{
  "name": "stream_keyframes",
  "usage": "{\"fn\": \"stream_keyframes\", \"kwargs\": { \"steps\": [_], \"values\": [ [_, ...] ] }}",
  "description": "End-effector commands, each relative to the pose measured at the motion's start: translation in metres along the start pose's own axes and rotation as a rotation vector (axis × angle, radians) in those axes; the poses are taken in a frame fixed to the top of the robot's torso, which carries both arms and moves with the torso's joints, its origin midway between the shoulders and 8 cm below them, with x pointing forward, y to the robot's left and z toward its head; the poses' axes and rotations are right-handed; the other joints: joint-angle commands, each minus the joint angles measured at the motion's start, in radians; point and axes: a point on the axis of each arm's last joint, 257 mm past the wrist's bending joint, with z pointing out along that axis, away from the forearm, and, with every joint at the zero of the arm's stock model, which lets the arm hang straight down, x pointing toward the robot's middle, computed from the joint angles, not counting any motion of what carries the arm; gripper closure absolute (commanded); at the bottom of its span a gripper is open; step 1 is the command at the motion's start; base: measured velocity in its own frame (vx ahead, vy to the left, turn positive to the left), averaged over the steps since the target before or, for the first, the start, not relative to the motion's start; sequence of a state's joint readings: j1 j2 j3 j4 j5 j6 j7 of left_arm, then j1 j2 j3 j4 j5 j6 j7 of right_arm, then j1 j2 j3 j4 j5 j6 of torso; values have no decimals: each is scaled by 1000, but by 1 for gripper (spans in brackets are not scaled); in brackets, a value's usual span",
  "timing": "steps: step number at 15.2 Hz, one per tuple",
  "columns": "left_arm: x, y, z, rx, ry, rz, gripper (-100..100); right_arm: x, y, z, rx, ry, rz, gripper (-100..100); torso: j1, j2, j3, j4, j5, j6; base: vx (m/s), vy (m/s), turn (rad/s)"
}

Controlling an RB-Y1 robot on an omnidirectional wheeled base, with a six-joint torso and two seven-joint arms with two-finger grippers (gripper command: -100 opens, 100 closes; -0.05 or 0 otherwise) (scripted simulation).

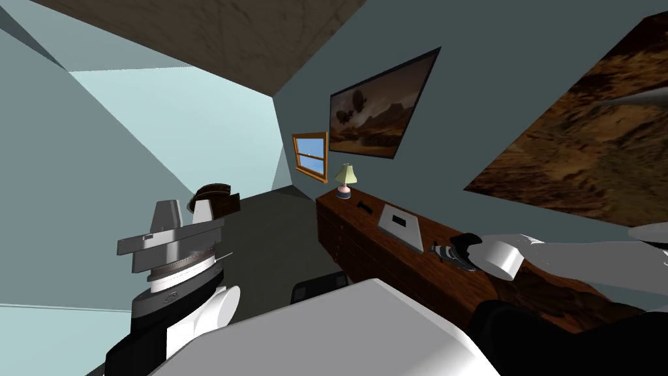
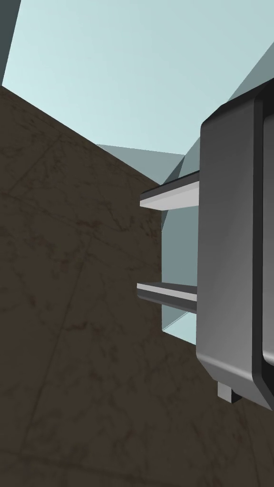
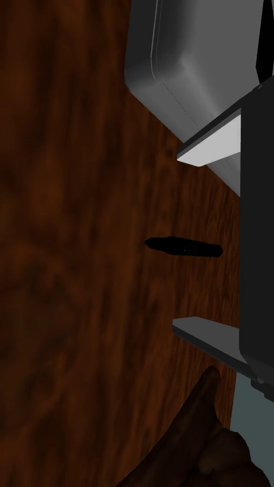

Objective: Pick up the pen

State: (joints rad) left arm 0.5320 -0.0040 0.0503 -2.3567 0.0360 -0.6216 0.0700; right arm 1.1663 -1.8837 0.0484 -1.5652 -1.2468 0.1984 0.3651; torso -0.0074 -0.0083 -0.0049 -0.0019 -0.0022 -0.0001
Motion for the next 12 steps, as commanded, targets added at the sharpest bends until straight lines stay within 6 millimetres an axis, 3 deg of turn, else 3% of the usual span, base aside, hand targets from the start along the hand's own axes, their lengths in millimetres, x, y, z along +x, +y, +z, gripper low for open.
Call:
{"fn": "stream_keyframes", "kwargs": {
  "steps": [1,7,8,9,12],
  "values": [
    [0,0,0,0,0,0,0,5,-11,3,2,-5,10,-100,0,0,0,0,0,0,34,-25,79],
    [0,0,0,0,0,0,0,20,-36,10,8,-13,33,-100,9,6,4,2,2,0,23,7,59],
    [0,0,0,0,0,0,0,16,-28,9,6,-11,31,-100,9,6,4,2,2,0,16,5,28],
    [0,0,0,0,0,0,0,17,-30,10,7,-11,29,100,9,6,4,2,3,0,5,1,-1],
    [0,0,0,0,0,0,0,17,-31,10,9,-11,29,100,9,6,4,2,1,-1,0,-2,-6]
  ]
}}
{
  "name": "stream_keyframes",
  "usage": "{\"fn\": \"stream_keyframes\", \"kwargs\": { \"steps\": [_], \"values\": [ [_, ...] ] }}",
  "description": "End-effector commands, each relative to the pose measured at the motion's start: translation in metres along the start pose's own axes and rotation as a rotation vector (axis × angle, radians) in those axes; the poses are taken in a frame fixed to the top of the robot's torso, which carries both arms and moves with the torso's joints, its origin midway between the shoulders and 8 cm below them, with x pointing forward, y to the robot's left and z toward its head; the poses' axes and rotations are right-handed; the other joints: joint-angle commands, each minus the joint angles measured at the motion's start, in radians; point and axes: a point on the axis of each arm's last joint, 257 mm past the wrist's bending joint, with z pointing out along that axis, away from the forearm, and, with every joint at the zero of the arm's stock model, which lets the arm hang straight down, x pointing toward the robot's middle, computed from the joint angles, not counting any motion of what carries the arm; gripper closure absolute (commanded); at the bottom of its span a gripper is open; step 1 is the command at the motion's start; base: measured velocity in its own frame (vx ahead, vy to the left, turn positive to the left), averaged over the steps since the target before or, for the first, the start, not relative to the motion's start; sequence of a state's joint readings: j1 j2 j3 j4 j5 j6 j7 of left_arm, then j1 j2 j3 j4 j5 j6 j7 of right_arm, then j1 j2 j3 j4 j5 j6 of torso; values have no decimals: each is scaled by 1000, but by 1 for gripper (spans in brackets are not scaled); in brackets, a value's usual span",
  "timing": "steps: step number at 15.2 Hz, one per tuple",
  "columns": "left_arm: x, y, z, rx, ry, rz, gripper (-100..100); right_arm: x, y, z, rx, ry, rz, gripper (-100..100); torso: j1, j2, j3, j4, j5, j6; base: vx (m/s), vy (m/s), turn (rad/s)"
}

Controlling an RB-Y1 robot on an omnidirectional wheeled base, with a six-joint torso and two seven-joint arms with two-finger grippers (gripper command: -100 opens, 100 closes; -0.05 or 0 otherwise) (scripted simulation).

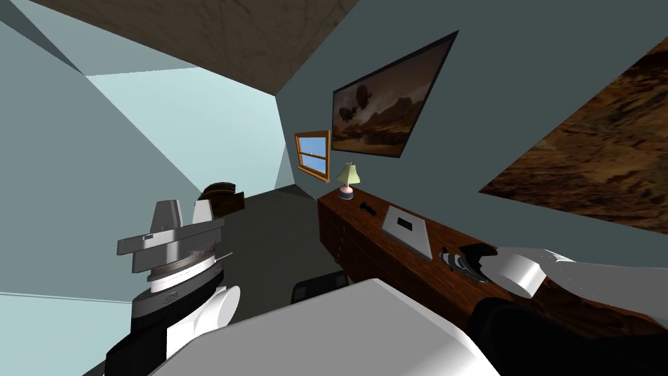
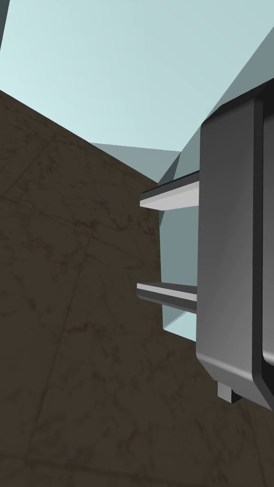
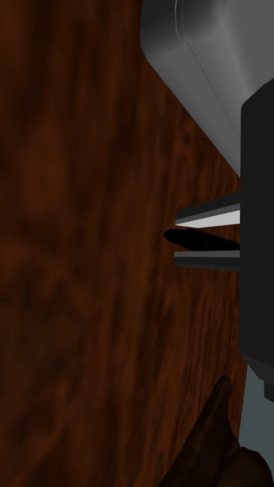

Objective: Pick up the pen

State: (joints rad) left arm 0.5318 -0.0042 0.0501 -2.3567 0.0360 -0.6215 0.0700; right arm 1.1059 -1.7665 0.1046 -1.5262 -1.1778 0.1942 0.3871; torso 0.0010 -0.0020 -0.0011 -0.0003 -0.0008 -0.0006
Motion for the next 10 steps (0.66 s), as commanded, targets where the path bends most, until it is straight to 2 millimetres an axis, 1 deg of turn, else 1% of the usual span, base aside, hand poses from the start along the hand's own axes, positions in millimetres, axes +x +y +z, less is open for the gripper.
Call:
{"fn": "stream_keyframes", "kwargs": {
  "steps": [1,2,3,8,9,10],
  "values": [
    [0,0,0,0,0,0,0,0,0,0,0,0,0,100,0,0,0,0,0,0,0,0,0],
    [0,0,0,0,0,0,0,3,-5,0,0,-2,4,100,0,0,0,0,0,0,3,1,16],
    [0,0,0,0,0,0,0,-4,5,-3,-2,1,-6,100,0,0,0,0,0,0,-5,0,-54],
    [0,0,0,0,0,0,0,-13,23,-8,-6,8,-22,100,0,1,1,0,0,0,-26,-2,-58],
    [0,0,0,0,0,0,0,-16,31,-10,-8,11,-29,100,0,1,1,0,1,0,-25,-4,-71],
    [0,0,0,0,0,0,0,-14,24,-9,-5,8,-23,100,0,1,1,0,0,0,-15,-2,-25]
  ]
}}
